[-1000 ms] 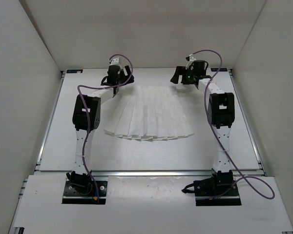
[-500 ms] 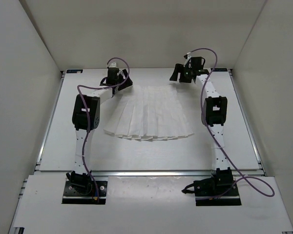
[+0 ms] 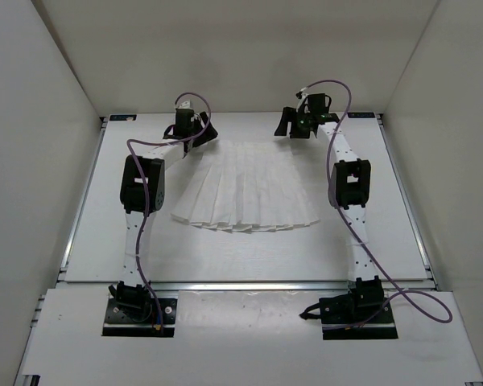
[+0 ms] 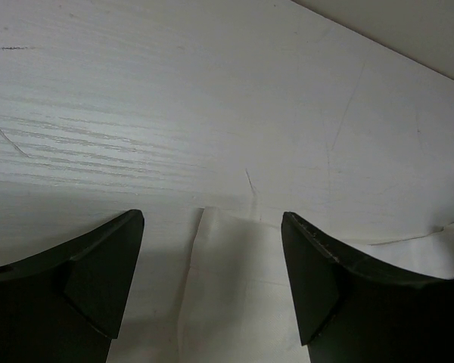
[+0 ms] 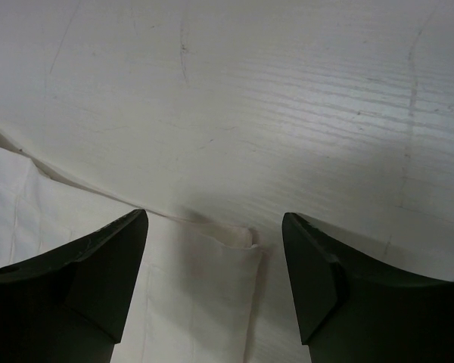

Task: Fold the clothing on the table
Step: Fold the skirt

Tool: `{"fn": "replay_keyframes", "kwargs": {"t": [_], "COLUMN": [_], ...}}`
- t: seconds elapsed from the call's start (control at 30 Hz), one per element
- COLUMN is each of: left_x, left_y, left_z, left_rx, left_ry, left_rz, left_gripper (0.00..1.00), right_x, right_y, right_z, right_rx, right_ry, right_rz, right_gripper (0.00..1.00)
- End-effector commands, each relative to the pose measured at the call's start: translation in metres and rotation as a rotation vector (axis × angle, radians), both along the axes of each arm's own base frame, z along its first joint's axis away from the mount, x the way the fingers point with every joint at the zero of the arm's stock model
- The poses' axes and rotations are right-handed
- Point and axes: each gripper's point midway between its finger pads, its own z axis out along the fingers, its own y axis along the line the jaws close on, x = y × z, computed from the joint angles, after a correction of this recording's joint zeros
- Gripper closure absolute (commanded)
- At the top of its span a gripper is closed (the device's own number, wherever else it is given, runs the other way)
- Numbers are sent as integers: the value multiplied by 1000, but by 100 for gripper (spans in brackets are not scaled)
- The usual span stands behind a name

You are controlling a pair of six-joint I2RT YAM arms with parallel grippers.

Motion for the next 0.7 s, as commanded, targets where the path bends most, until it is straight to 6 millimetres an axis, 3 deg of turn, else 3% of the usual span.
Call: {"fn": "replay_keyframes", "kwargs": {"t": [0.0, 0.17, 0.2, 0.37, 0.57, 0.67], "left_x": [-5, -10, -10, -9, -4, -5], "left_y": [-11, -9, -8, -15, -15, -20], "left_z": [7, 2, 3, 3, -2, -1], "left_rx": [-14, -7, -1, 9, 17, 21], "left_ry": [15, 35, 34, 18, 27, 34], "left_rz": [-33, -36, -30, -48, -50, -52], "left_gripper": [16, 16, 15, 15, 20, 26], "right_x": [-12, -15, -21, -26, -30, -33], "right_y": [3, -1, -2, -9, -5, -1], "right_z": [11, 11, 2, -3, -7, -10], "right_rx": [-10, -45, -54, -82, -81, -70], "right_ry": [46, 59, 91, 121, 141, 151], "right_rz": [-12, -26, -18, -37, -36, -24], "right_gripper": [30, 30, 31, 31, 36, 44]}}
